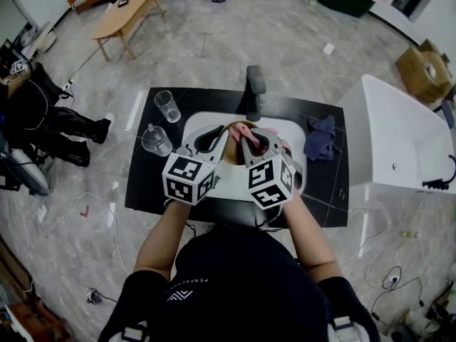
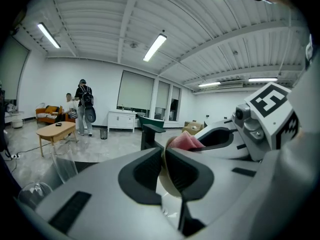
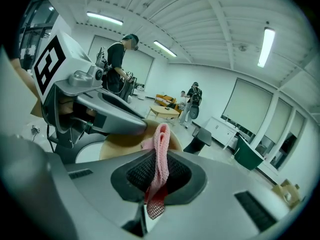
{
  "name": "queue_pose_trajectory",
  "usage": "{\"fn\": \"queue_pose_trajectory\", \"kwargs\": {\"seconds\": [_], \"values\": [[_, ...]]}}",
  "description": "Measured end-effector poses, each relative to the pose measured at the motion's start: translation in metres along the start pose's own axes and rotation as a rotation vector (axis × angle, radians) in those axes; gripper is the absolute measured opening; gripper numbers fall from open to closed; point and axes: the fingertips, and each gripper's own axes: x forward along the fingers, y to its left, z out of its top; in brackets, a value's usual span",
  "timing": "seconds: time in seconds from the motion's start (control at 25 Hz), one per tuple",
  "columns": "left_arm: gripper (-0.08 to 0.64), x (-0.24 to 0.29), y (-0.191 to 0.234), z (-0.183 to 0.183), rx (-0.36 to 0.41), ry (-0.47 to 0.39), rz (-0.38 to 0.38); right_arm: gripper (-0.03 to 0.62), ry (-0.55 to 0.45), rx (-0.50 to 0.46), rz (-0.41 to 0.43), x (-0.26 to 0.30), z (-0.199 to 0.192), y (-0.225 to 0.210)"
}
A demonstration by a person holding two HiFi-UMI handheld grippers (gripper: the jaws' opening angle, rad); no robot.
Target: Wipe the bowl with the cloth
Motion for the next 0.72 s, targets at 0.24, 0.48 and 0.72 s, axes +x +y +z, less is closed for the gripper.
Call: {"fn": "queue_pose_trajectory", "kwargs": {"seconds": [0.24, 0.48, 0.72], "values": [[0.025, 0.002, 0.003, -0.001, -0.014, 0.009, 0.001, 0.049, -0.07, -0.011, 0.03, -0.001, 0.013, 0.004], [0.02, 0.001, 0.017, 0.005, -0.019, -0.005, 0.038, 0.049, -0.109, -0.012, 0.075, -0.008, 0.021, 0.011], [0.02, -0.003, 0.029, 0.01, -0.009, -0.002, 0.1, 0.049, -0.114, 0.002, 0.013, -0.019, 0.028, -0.004]]}}
